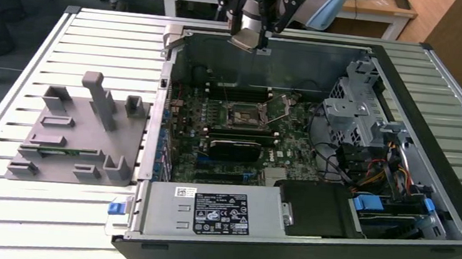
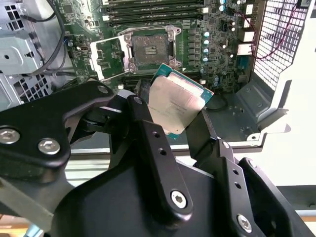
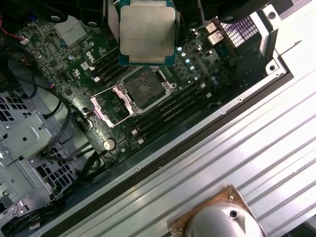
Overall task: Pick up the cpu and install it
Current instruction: 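Place the cpu into insertion slot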
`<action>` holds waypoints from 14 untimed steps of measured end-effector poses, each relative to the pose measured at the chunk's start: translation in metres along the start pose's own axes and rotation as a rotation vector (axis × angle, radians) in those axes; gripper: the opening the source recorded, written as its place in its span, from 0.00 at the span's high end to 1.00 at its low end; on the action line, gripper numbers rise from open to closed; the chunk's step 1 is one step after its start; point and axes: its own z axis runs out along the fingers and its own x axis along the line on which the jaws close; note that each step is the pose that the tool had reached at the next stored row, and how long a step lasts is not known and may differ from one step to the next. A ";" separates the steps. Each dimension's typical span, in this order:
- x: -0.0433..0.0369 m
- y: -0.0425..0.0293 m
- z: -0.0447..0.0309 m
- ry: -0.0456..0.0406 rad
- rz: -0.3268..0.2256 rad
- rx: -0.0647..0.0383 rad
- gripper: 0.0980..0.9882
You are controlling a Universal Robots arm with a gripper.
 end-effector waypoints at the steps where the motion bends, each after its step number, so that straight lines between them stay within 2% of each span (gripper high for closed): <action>1: 0.0000 0.0000 0.0000 -0.0003 0.005 0.000 0.50; 14: 0.0001 0.0001 0.0001 -0.0048 0.073 -0.001 0.50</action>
